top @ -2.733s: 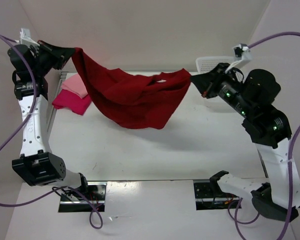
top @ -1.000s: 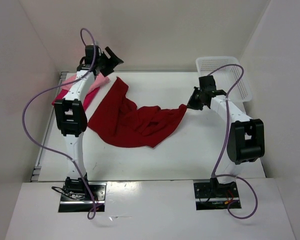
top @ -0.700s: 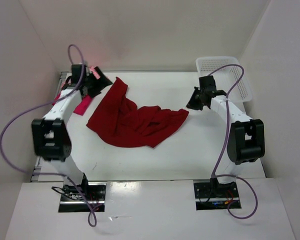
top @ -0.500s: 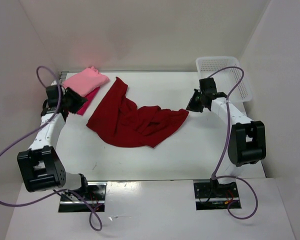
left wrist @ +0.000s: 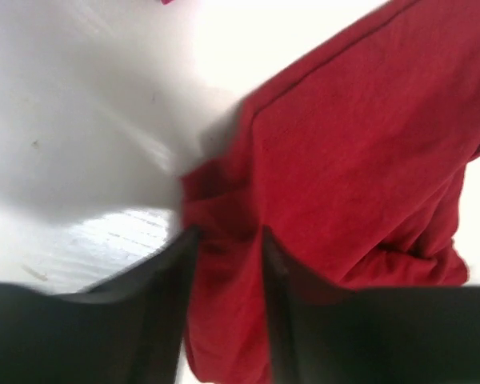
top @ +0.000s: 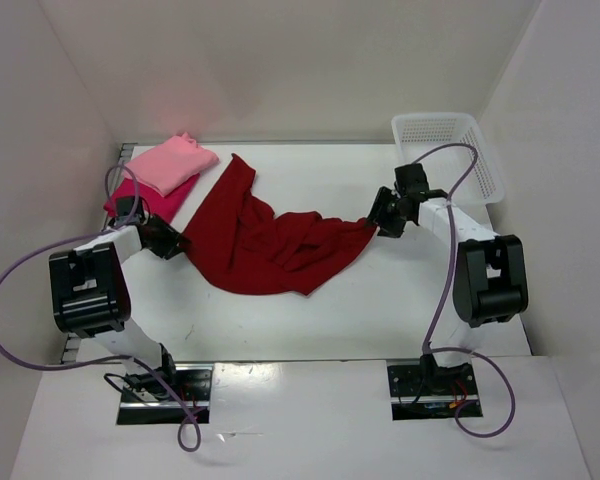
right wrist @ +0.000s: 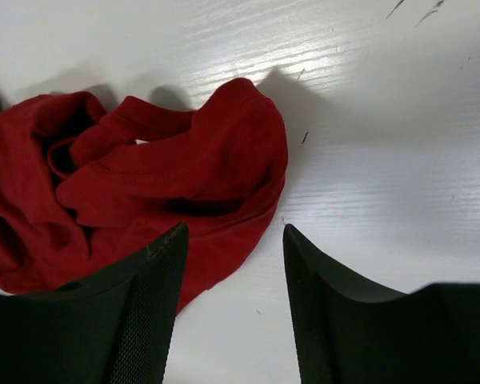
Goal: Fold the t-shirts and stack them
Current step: Flatten out the tshirt
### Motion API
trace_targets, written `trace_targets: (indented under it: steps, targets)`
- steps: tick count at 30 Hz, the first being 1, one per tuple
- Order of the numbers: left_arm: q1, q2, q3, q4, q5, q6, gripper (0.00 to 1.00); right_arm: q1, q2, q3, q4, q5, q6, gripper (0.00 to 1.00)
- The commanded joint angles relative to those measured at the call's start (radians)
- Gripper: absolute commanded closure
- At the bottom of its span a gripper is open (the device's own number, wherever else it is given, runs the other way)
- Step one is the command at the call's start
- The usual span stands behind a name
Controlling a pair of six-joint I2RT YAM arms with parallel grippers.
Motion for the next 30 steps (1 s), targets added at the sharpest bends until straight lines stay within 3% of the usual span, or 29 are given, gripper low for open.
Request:
trace_targets:
  steps: [1,3,5,7,10,14,15,16,18,21,22,25,26,28,30]
  targets:
    - [0.0,0.023,0.024,0.066,0.052,-0.001,0.63,0.012,0.035,0.038,0.017,-0.023,-0.022,0.43]
    - [0.0,0.023,0.024,0.048,0.052,-0.001,0.76,0.023,0.044,0.066,-0.005,-0.023,-0.031,0.43]
    - [0.0,-0.015,0.024,0.011,0.052,0.01,0.9,0.063,0.038,0.101,-0.033,-0.007,-0.032,0.63]
    - [0.0,-0.071,0.035,-0.017,0.052,0.019,0.96,0.135,0.0,0.101,-0.042,0.046,-0.032,0.79]
    - [0.0,-0.149,0.063,-0.092,0.062,0.033,0.97,0.253,-0.025,0.125,-0.077,0.151,-0.064,0.94]
    - [0.0,-0.201,0.095,-0.256,0.072,0.065,1.0,0.357,0.035,0.15,-0.088,0.105,-0.088,0.9]
    - [0.0,-0.213,0.122,-0.291,0.072,0.074,1.0,0.379,0.069,0.177,-0.088,0.105,-0.088,0.85]
    - [0.0,-0.233,0.123,-0.351,0.072,0.084,1.0,0.422,0.084,0.194,-0.088,0.105,-0.088,0.7]
    - [0.0,-0.288,0.132,-0.429,0.072,0.084,1.0,0.478,0.121,0.254,-0.088,0.153,-0.075,0.56]
    - [0.0,-0.329,0.155,-0.529,0.081,0.085,0.86,0.5,0.177,0.28,-0.124,0.223,-0.065,0.48]
    - [0.0,-0.329,0.167,-0.549,0.06,0.099,0.64,0.5,0.188,0.28,-0.134,0.223,-0.053,0.45]
    - [0.0,-0.338,0.167,-0.577,0.04,0.111,0.32,0.5,0.199,0.256,-0.134,0.27,-0.042,0.4]
    - [0.0,-0.338,0.176,-0.577,0.04,0.111,0.13,0.5,0.199,0.256,-0.144,0.279,-0.03,0.4]
    - [0.0,-0.338,0.176,-0.532,0.04,0.102,0.01,0.5,0.212,0.247,-0.145,0.293,-0.021,0.4]
    - [0.0,-0.338,0.163,-0.445,0.014,0.102,0.0,0.5,0.212,0.231,-0.135,0.302,-0.009,0.39]
